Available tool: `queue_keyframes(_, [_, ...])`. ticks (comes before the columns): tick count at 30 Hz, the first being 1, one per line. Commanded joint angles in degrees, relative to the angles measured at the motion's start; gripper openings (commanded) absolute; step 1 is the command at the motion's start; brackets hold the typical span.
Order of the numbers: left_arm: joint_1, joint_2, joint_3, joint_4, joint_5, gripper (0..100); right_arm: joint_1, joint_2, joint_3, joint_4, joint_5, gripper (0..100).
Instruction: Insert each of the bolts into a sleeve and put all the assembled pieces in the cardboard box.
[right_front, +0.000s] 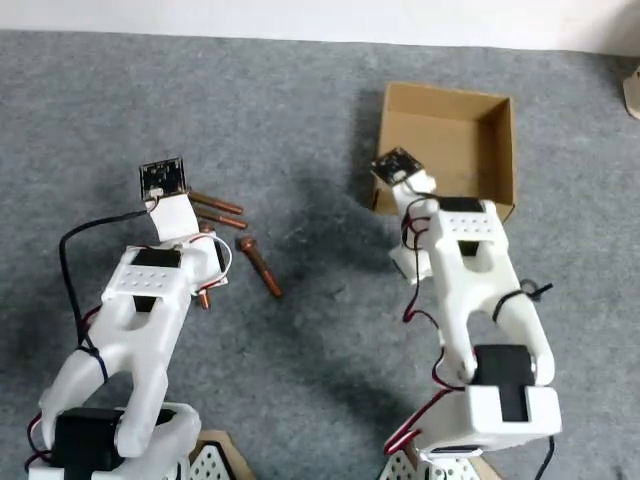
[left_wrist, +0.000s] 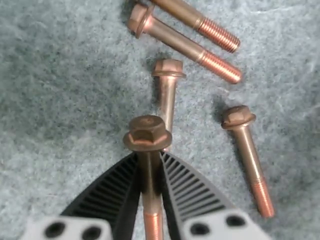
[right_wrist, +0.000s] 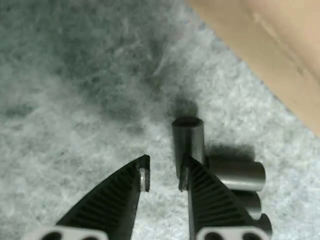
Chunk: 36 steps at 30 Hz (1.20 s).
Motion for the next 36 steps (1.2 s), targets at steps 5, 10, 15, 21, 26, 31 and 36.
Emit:
queue_keyframes(5, [0.57,-1.45,-0.48,0.09,-0.09,1,1.45,4.62,-9.36,-0.48,0.7,10.6])
queue_keyframes(10, [0.57,-1.45,-0.48,0.0,-0.09,1,1.63,5.41,-13.49,4.26,0.7,10.6])
queue_keyframes(15, [0.57,-1.45,-0.48,0.0,-0.09,1,1.63,5.93,-13.76,4.62,2.2,10.6])
queue_keyframes(21, [0.57,-1.45,-0.48,0.0,-0.09,1,1.63,9.89,-13.76,4.35,2.55,10.6])
queue_keyframes(26, [0.57,-1.45,-0.48,0.0,-0.09,1,1.63,13.67,-13.76,4.35,2.64,10.6])
queue_keyframes(31, [0.57,-1.45,-0.48,0.0,-0.18,1,1.36,16.92,-13.76,4.7,2.73,10.6])
queue_keyframes(36, [0.57,-1.45,-0.48,0.0,-0.18,1,1.36,17.71,-13.67,4.7,2.64,10.0])
